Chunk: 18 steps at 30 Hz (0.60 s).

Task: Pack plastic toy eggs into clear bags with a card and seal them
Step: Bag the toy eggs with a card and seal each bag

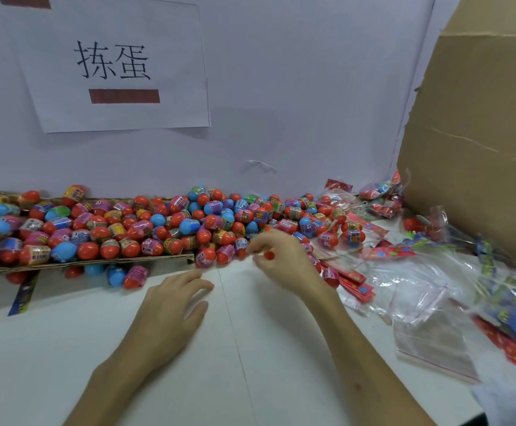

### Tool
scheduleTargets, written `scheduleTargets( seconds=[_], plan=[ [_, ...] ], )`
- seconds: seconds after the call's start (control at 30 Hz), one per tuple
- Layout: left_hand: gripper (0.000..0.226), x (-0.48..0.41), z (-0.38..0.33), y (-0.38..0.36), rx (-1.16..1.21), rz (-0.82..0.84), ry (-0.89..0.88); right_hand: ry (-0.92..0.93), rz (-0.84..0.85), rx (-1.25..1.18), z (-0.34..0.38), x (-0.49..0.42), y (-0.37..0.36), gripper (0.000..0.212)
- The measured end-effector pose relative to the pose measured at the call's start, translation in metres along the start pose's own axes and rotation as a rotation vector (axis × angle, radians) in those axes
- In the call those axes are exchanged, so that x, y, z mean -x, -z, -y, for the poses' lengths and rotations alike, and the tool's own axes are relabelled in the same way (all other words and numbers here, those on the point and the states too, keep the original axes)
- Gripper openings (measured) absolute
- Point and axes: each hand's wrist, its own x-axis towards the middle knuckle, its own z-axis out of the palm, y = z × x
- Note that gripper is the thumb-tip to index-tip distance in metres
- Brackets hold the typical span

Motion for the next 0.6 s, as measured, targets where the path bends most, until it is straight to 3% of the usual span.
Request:
scheduleTargets(
  seconds=[0.1,0.23,0.3,0.4,0.47,0.6],
  plan=[
    [0.035,0.000,-0.001,-0.001,-0.015,0.011,0.010,-0.154,-0.213,0.121,-0.016,-0.003,0.018,0.034],
    [0.036,-0.001,0.001,-0.001,-0.026,0.023,0.019,-0.423,-0.058,0.351,-0.040,-0.003,0.029,0.058],
    [0.035,0.000,0.001,-0.002,-0.028,0.027,0.021,-0.443,-0.086,0.253,-0.049,-0.004,0.030,0.050],
    [0.036,0.000,0.001,-0.001,-0.032,0.033,0.023,-0.429,-0.413,0.008,-0.055,-0.007,0.039,0.027],
    [0.036,-0.001,0.001,-0.001,-0.037,0.036,0.025,-0.466,-0.523,0.013,-0.063,-0.006,0.049,0.025],
    [0.037,-0.002,0.001,-0.002,-0.045,0.041,0.033,-0.553,-0.339,0.169,-0.084,-0.002,0.056,0.038]
  ],
)
